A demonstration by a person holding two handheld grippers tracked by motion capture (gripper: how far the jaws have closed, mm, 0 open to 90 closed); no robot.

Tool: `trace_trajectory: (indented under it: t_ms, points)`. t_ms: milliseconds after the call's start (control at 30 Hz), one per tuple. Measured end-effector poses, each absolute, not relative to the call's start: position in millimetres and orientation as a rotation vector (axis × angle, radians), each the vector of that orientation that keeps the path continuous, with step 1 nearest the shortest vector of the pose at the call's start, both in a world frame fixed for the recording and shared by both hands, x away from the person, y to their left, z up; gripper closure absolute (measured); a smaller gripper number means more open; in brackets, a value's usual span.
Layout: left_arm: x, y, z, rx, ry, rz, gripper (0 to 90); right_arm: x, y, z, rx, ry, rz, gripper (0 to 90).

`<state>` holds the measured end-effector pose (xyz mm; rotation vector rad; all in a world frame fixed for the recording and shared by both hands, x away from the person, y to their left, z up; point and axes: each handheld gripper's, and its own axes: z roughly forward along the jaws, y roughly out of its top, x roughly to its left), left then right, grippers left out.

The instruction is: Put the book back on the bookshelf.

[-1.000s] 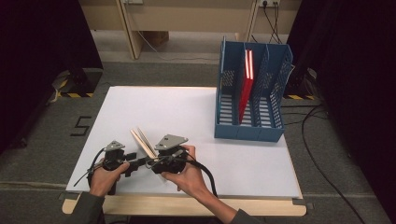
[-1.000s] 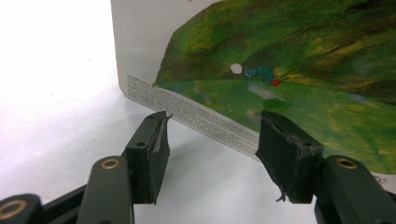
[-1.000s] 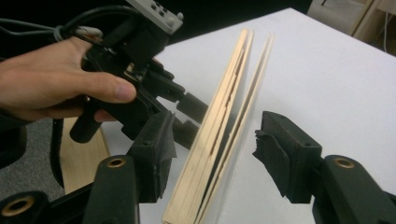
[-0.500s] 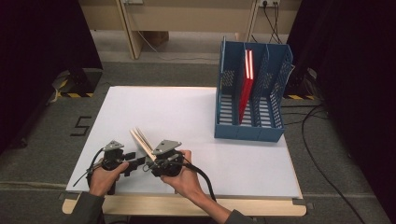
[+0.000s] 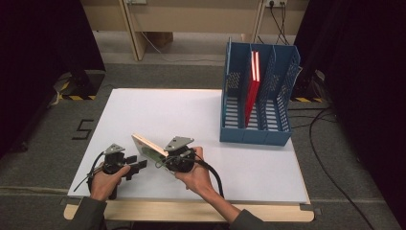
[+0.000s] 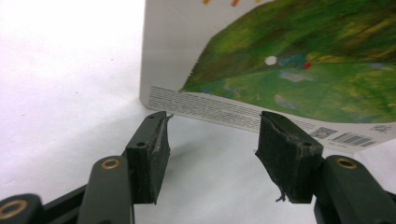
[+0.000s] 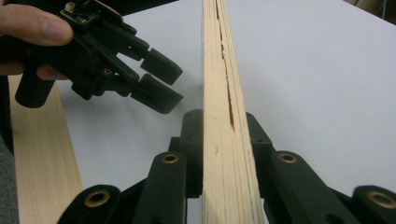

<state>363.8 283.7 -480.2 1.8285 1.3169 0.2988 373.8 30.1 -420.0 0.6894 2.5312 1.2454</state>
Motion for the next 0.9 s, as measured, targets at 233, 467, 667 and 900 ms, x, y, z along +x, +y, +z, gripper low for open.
trace_trajectory:
  t_ms: [233,467,667,900]
  points:
    - [365,288,-483,1.933,1.321,0.458,39.9,373,29,-428,0.695,2.495,1.294,73.4]
    - [368,292,-488,1.955,1.362,0.486,32.1,375,29,-440,0.738,2.477,1.365,71.0]
    - [369,294,-490,1.939,1.385,0.492,30.7,377,29,-446,0.743,2.451,1.410,70.4]
    - [369,293,-491,1.954,1.384,0.478,30.5,375,27,-453,0.738,2.414,1.476,70.4]
